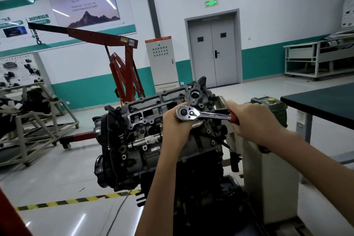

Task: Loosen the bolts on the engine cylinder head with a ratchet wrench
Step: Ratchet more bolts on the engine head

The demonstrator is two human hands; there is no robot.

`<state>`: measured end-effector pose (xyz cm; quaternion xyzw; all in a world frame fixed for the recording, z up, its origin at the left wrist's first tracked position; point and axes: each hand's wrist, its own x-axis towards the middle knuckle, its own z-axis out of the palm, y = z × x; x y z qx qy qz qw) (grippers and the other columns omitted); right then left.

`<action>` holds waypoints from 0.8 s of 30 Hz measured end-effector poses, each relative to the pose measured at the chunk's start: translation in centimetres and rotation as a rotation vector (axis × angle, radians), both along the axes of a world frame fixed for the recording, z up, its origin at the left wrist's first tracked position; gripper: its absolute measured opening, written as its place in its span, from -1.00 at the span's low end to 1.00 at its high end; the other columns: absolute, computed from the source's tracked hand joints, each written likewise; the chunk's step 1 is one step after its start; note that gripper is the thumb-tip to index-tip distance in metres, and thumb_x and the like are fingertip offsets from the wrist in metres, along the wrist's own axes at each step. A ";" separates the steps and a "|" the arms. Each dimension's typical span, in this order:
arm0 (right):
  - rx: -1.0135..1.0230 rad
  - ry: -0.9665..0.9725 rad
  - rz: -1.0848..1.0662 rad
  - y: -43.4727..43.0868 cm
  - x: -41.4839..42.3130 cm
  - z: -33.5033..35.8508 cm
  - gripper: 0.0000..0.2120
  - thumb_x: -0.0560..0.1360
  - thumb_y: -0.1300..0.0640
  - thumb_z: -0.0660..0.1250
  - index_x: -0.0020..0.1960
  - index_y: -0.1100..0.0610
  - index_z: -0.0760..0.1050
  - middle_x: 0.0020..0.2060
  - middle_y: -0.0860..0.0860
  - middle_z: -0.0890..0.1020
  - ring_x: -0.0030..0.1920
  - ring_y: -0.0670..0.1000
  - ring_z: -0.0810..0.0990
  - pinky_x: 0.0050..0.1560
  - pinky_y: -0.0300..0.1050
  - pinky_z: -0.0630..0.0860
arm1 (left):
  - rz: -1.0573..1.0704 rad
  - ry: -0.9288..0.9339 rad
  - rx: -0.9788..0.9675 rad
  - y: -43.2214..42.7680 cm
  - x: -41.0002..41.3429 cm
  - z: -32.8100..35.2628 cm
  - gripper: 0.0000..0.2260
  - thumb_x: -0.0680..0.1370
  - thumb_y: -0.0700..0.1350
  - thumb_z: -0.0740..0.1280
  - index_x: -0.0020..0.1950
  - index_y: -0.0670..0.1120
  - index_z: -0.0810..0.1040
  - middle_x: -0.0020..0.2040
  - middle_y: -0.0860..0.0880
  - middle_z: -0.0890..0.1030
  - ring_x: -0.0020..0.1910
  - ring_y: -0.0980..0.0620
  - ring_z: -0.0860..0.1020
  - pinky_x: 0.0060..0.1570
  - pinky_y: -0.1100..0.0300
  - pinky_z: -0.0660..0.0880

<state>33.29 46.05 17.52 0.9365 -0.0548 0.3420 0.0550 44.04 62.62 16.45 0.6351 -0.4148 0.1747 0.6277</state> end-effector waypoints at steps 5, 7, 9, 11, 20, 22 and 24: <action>0.441 -0.005 0.082 5.8 -1.6 -6.2 -0.81 0.44 0.14 0.29 -0.15 0.00 0.26 -0.46 -0.11 0.41 -0.50 -0.17 0.42 -0.44 -0.39 0.45 | 0.107 -0.059 -0.040 -0.6 -0.3 -1.0 -0.58 0.42 -0.44 0.34 -0.36 0.05 0.31 -0.44 0.18 0.43 -0.43 0.22 0.33 -0.39 0.41 0.26; 0.700 -0.045 0.174 10.0 -1.6 -8.3 -0.77 0.42 0.16 0.29 -0.19 -0.04 0.23 -0.48 -0.13 0.38 -0.53 -0.16 0.41 -0.50 -0.45 0.34 | 0.124 -0.018 -0.077 -1.0 -0.6 -1.2 -0.62 0.44 -0.43 0.35 -0.36 0.00 0.34 -0.43 0.17 0.41 -0.43 0.23 0.31 -0.36 0.40 0.27; 0.841 -0.081 0.243 13.1 -0.8 -9.2 -0.83 0.42 0.16 0.26 -0.15 -0.03 0.27 -0.44 -0.08 0.44 -0.45 -0.13 0.48 -0.43 -0.34 0.39 | 0.052 0.086 -0.164 -1.2 -0.7 -1.2 -0.73 0.48 -0.44 0.29 -0.35 -0.24 0.31 -0.43 -0.02 0.31 -0.41 0.20 0.23 -0.37 0.30 0.24; 0.908 -0.103 0.279 14.4 -0.3 -9.5 -0.86 0.42 0.17 0.24 -0.09 0.01 0.31 -0.42 -0.05 0.47 -0.40 -0.03 0.51 -0.35 -0.17 0.47 | -0.032 0.179 -0.214 -1.0 -0.4 -1.0 -0.76 0.51 -0.47 0.24 -0.33 -0.33 0.28 -0.38 -0.13 0.22 -0.39 0.16 0.20 -0.36 0.27 0.21; 0.272 0.058 0.145 3.5 -1.5 -4.4 -0.88 0.45 0.15 0.26 -0.02 0.06 0.37 -0.41 -0.03 0.52 -0.45 -0.05 0.50 -0.41 -0.20 0.51 | 0.040 0.046 0.023 0.3 0.1 -0.2 -0.56 0.41 -0.47 0.24 -0.46 0.05 0.31 -0.52 0.16 0.35 -0.48 0.22 0.25 -0.41 0.36 0.23; 0.099 0.012 0.072 1.6 -0.9 -2.0 -0.85 0.46 0.12 0.28 0.01 0.08 0.39 -0.43 -0.09 0.44 -0.45 -0.07 0.48 -0.38 -0.15 0.49 | 0.004 0.042 0.023 0.4 0.0 0.0 -0.53 0.43 -0.45 0.28 -0.46 0.07 0.30 -0.52 0.15 0.34 -0.48 0.20 0.23 -0.43 0.34 0.20; 0.053 -0.024 0.010 1.1 -0.6 -0.7 -0.83 0.45 0.09 0.28 0.01 0.07 0.38 -0.44 -0.09 0.36 -0.40 0.04 0.51 -0.33 -0.09 0.47 | -0.009 0.045 0.024 0.5 0.0 0.1 -0.56 0.44 -0.43 0.32 -0.44 0.04 0.30 -0.51 0.14 0.33 -0.46 0.19 0.23 -0.43 0.31 0.20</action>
